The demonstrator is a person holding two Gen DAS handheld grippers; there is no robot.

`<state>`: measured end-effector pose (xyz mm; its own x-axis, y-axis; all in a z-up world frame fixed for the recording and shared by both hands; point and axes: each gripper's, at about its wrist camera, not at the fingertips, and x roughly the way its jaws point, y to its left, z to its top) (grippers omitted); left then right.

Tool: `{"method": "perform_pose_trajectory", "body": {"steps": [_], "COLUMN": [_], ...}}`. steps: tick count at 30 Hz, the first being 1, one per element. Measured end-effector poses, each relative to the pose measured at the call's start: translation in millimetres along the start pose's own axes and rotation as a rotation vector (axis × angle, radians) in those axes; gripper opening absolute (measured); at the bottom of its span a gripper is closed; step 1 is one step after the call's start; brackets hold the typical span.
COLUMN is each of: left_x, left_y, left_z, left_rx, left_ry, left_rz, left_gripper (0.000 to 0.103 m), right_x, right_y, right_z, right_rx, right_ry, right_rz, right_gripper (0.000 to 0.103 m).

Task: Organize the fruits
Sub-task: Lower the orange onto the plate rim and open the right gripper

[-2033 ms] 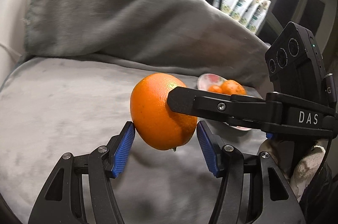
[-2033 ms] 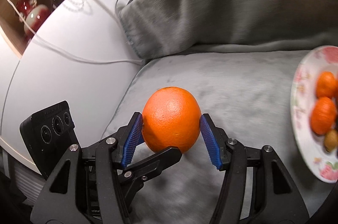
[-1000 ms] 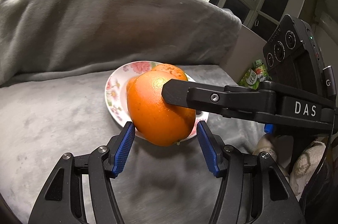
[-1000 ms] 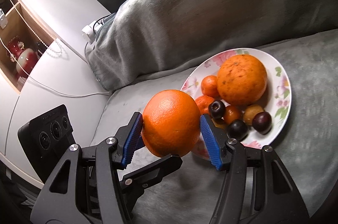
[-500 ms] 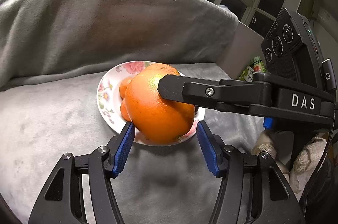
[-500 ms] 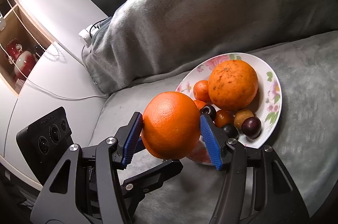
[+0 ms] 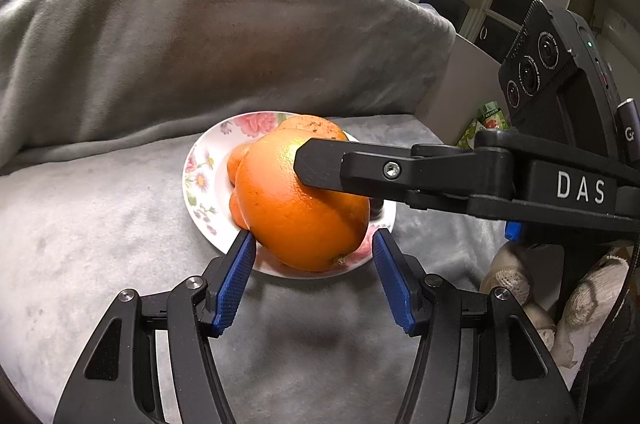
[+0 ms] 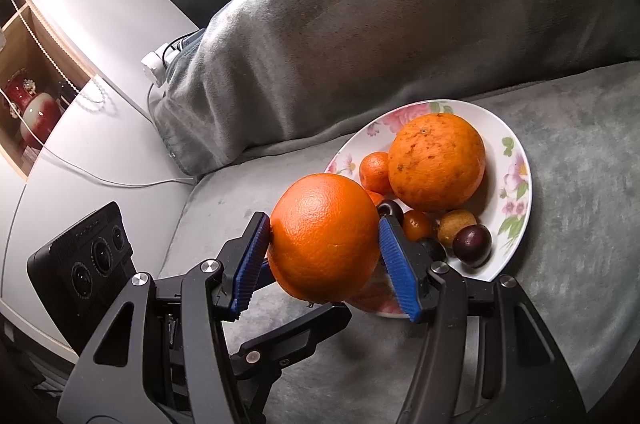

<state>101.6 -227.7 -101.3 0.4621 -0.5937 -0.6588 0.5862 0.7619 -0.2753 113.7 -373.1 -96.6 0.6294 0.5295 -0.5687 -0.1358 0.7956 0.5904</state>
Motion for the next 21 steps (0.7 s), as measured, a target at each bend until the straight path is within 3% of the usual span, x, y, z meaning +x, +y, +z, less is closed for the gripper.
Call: {"method": "perform_pose_trajectory", "body": {"steps": [21], "left_x": [11.5], "left_y": [1.2], "left_z": [-5.6], "left_rx": [0.002], "left_ry": [0.036], "left_rz": [-0.014], "left_gripper": [0.056], "right_x": [3.5], "right_y": [-3.5], "right_z": [-4.2], "right_rx": [-0.01], "right_ry": [0.016], "right_rz": [-0.028], "right_gripper": [0.059]}}
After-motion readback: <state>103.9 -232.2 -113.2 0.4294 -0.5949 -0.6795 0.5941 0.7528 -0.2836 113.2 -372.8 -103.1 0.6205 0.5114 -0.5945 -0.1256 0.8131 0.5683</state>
